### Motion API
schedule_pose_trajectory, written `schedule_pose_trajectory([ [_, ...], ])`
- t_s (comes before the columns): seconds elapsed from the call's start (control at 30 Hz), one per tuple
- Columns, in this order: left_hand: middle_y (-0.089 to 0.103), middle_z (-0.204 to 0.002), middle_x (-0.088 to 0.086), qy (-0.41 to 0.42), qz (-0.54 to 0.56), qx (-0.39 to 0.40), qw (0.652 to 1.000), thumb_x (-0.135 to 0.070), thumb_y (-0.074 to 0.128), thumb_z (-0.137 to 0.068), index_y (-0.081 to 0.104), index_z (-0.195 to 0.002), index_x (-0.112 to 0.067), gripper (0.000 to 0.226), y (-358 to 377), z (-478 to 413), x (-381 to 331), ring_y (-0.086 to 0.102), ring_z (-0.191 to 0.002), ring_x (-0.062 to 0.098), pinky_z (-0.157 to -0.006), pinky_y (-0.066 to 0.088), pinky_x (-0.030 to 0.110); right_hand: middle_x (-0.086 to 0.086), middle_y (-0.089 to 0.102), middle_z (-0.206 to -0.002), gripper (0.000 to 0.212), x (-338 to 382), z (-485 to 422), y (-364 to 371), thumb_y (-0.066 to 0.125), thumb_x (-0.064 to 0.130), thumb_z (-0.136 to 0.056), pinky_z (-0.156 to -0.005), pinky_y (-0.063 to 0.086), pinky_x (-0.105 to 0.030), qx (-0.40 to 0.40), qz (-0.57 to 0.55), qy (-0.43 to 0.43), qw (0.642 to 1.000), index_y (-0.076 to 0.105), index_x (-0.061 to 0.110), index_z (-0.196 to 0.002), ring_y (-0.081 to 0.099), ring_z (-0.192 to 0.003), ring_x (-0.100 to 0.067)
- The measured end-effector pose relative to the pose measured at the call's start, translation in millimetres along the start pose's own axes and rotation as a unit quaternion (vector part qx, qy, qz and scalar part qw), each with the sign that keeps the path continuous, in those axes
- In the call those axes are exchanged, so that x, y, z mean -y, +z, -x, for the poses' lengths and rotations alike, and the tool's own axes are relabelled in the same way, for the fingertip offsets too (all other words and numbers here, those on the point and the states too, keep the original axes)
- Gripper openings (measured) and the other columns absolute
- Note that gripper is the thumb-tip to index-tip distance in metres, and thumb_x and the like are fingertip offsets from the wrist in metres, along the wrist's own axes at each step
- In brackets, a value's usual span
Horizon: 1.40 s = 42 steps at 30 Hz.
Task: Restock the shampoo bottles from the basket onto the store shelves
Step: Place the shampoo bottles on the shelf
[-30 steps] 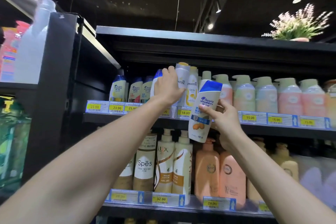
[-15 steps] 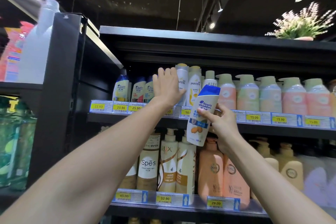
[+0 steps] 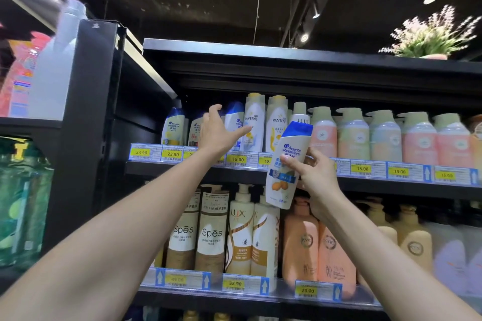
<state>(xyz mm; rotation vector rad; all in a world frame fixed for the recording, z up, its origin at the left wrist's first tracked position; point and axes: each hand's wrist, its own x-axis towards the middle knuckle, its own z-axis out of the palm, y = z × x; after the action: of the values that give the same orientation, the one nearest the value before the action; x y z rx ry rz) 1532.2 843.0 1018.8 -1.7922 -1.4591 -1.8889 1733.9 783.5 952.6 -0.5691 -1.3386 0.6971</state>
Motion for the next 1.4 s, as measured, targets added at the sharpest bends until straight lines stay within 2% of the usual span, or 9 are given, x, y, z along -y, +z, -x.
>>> schedule_pose_trajectory([
  [0.23, 0.061, -0.125, 0.008, -0.054, 0.08, 0.062, 0.993, -0.022, 0.072, -0.089, 0.038, -0.14, -0.016, 0.062, -5.8, -8.4, 7.7, 0.064, -0.104, 0.021, -0.087, 0.057, 0.041, 0.0, 0.071, -0.101, 0.026, -2.0, -3.2, 6.2, 0.075, 0.012, -0.082, -0.067, 0.056, -0.029, 0.008, 0.002, 0.001, 1.0, 0.064, 0.019, -0.105, 0.07, -0.089, -0.015],
  [0.43, 0.063, -0.12, 0.007, -0.052, 0.09, 0.095, 0.99, -0.019, 0.067, -0.093, 0.035, -0.142, -0.016, 0.058, -12.5, -10.7, 10.1, 0.067, -0.093, 0.015, -0.071, 0.055, 0.029, 0.001, 0.071, -0.097, 0.023, 1.1, -5.6, 14.1, 0.076, 0.013, -0.081, -0.071, 0.058, -0.031, 0.02, 0.014, -0.012, 1.0, 0.064, 0.022, -0.098, 0.07, -0.088, -0.016],
  [0.6, 0.056, -0.127, 0.002, -0.018, 0.061, 0.038, 0.997, -0.035, 0.06, -0.096, 0.041, -0.14, -0.013, 0.053, -33.3, -6.5, 14.2, 0.054, -0.109, 0.013, -0.093, 0.05, 0.033, -0.004, 0.072, -0.102, 0.033, 12.3, -11.8, 34.5, 0.076, 0.013, -0.081, -0.064, 0.055, -0.025, 0.032, 0.035, -0.024, 0.999, 0.063, 0.012, -0.111, 0.07, -0.087, -0.013],
  [0.7, 0.062, -0.118, 0.0, 0.02, 0.093, 0.009, 0.995, -0.032, 0.06, -0.096, 0.054, -0.129, -0.015, 0.037, -62.7, -4.5, 14.2, 0.059, -0.104, 0.011, -0.091, 0.054, 0.036, -0.006, 0.071, -0.1, 0.027, 27.1, -21.1, 60.0, 0.075, 0.009, -0.081, -0.054, 0.054, -0.021, 0.048, 0.042, -0.034, 0.997, 0.062, 0.01, -0.106, 0.069, -0.08, -0.012],
  [0.9, 0.068, -0.119, 0.006, 0.023, 0.188, 0.263, 0.946, -0.022, 0.079, -0.083, 0.052, -0.132, -0.02, 0.056, -110.7, -6.5, 19.1, 0.068, -0.11, 0.017, -0.087, 0.058, 0.037, -0.011, 0.07, -0.105, 0.034, 52.1, -43.0, 121.7, 0.078, 0.009, -0.078, -0.074, 0.059, -0.034, 0.077, 0.033, -0.045, 0.995, 0.063, 0.008, -0.108, 0.07, -0.092, -0.022],
  [1.07, 0.069, -0.116, 0.003, 0.112, 0.13, 0.207, 0.963, -0.025, 0.077, -0.084, 0.054, -0.13, -0.015, 0.052, -116.5, -17.8, 20.6, 0.068, -0.106, 0.014, -0.089, 0.059, 0.038, -0.01, 0.071, -0.104, 0.04, 44.5, -48.5, 161.6, 0.08, 0.017, -0.078, -0.082, 0.059, -0.041, 0.08, 0.037, -0.04, 0.995, 0.062, 0.01, -0.113, 0.07, -0.096, -0.025],
  [1.2, 0.07, -0.11, 0.002, 0.133, 0.122, 0.202, 0.963, -0.023, 0.079, -0.083, 0.057, -0.125, -0.011, 0.049, -122.3, -29.2, 33.5, 0.07, -0.098, 0.009, -0.075, 0.059, 0.023, -0.002, 0.065, -0.107, 0.051, 43.5, -44.0, 168.4, 0.073, 0.022, -0.085, -0.071, 0.053, -0.02, 0.039, 0.123, -0.109, 0.986, 0.053, 0.014, -0.131, 0.062, -0.092, -0.008],
  [1.27, 0.071, -0.107, 0.004, 0.098, 0.135, 0.171, 0.971, -0.023, 0.079, -0.083, 0.06, -0.119, -0.007, 0.045, -120.1, -36.7, 38.1, 0.071, -0.093, 0.009, -0.069, 0.057, 0.017, -0.001, 0.06, -0.106, 0.054, 42.0, -41.8, 161.5, 0.068, 0.021, -0.089, -0.073, 0.048, -0.02, 0.0, 0.164, -0.131, 0.978, 0.046, 0.015, -0.138, 0.056, -0.091, -0.007],
  [1.4, 0.07, -0.111, 0.004, 0.035, 0.118, 0.108, 0.987, -0.028, 0.084, -0.077, 0.059, -0.115, -0.014, 0.047, -102.2, -59.7, 50.5, 0.069, -0.1, 0.02, -0.087, 0.058, 0.041, 0.003, 0.058, -0.094, 0.044, 35.5, -35.1, 135.1, 0.061, 0.018, -0.093, -0.084, 0.049, -0.03, -0.049, 0.211, -0.121, 0.969, 0.049, 0.016, -0.135, 0.058, -0.089, -0.014],
])
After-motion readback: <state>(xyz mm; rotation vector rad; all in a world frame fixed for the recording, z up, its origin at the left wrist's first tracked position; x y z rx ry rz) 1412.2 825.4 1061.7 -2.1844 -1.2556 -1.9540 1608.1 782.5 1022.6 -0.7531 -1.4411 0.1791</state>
